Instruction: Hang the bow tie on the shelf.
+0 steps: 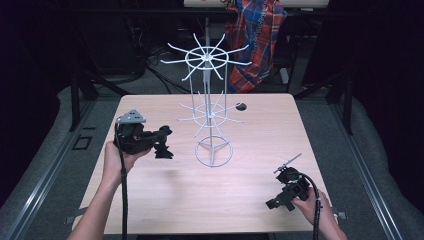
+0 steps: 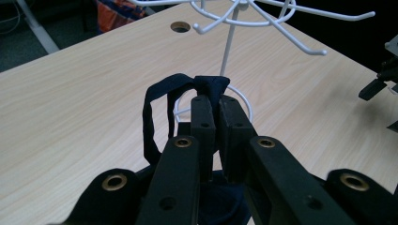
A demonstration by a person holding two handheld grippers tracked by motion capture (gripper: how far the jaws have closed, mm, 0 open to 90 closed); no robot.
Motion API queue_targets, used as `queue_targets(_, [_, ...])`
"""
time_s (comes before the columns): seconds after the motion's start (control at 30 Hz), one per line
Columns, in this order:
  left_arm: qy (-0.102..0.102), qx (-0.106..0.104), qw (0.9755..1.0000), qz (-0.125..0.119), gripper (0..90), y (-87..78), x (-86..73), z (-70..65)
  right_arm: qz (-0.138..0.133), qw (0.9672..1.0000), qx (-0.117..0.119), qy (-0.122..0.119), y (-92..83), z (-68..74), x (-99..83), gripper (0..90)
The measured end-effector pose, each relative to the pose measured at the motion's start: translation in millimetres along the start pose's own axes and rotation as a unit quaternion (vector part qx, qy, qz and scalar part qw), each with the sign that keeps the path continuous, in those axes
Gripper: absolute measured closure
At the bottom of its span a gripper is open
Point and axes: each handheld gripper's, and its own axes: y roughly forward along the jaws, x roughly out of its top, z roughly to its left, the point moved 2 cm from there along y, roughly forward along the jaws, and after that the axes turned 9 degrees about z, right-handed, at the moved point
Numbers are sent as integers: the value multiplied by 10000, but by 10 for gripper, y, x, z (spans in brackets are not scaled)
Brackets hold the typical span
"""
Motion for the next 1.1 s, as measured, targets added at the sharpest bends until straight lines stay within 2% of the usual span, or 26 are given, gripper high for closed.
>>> queue_targets(0.43, [140,-61,9997,-195,864,-32,136,-40,56,10000,-2,-54,2,-7,-7,76])
queue_targets(1.1, [269,-101,9993,-225,864,20,237,-55,23,10000,50,-18,9,-2,-11,76])
